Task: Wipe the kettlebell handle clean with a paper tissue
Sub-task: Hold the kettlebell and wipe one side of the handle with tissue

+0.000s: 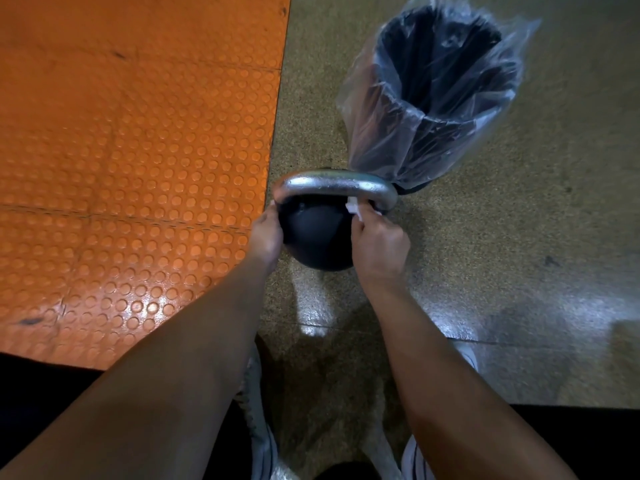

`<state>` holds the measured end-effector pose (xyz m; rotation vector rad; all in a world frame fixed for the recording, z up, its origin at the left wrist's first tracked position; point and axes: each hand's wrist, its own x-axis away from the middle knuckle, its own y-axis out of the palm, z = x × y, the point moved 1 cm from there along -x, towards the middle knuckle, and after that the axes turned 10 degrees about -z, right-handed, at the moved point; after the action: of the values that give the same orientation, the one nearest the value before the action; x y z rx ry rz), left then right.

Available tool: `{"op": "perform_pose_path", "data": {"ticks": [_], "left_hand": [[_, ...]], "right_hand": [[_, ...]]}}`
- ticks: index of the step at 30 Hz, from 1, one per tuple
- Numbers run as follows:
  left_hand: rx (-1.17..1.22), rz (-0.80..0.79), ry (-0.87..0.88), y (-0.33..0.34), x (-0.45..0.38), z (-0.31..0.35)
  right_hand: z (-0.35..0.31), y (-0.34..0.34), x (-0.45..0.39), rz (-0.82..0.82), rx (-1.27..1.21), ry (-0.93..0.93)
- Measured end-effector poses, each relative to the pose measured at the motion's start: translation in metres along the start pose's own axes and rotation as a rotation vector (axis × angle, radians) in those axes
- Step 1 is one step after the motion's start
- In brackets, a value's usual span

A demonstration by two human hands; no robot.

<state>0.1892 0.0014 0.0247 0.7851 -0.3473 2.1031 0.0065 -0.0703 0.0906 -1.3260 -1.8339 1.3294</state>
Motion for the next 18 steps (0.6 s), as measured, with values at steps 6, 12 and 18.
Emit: {"op": "perform_pose_path", "data": {"ticks": [6,12,18], "left_hand": [[0.013,0.020,-0.014,0.000,-0.001,-0.001],[0.043,0.027,-0.004,0.004,0.002,0.003],[0.050,0.036,-0.024,0.002,-0.005,-0.004]], "right_hand": [[-0.002,-0.001,0.007,-0.033,0.024,0.083],[-0.011,-0.006,-0.011,-0.005,0.083,0.121],[-0.005,-0.008,0.010,-0.109,0.070,0.103]]}}
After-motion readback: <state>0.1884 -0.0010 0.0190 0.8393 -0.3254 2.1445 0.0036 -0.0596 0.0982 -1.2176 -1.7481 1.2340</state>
